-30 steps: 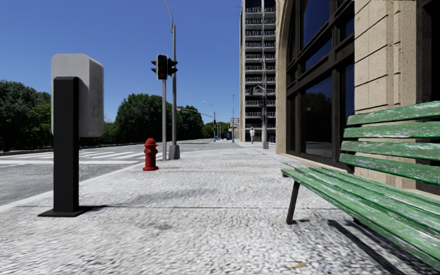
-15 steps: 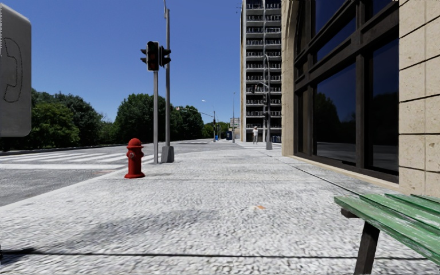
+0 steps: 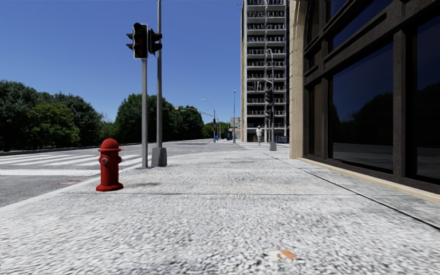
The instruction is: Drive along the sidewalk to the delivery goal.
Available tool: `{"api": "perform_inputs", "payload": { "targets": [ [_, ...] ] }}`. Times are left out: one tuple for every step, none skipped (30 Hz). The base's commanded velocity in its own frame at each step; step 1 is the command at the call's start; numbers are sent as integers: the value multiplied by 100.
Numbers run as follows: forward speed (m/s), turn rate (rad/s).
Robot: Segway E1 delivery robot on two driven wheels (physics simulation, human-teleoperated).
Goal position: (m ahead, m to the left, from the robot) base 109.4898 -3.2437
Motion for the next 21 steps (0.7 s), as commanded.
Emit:
{"api": "perform_inputs", "payload": {
  "targets": [
    [200,0],
    [200,0],
    [200,0],
    [200,0],
    [200,0],
    [200,0],
    [200,-7],
    [200,-14],
    [200,-16],
    [200,-16],
    [200,-16],
    [200,-17],
    [200,-17],
    [200,-17],
    [200,-17],
    [200,-17],
    [200,-17],
    [200,-17],
    [200,-17],
    [200,-22],
    [200,-22]
  ]
}}
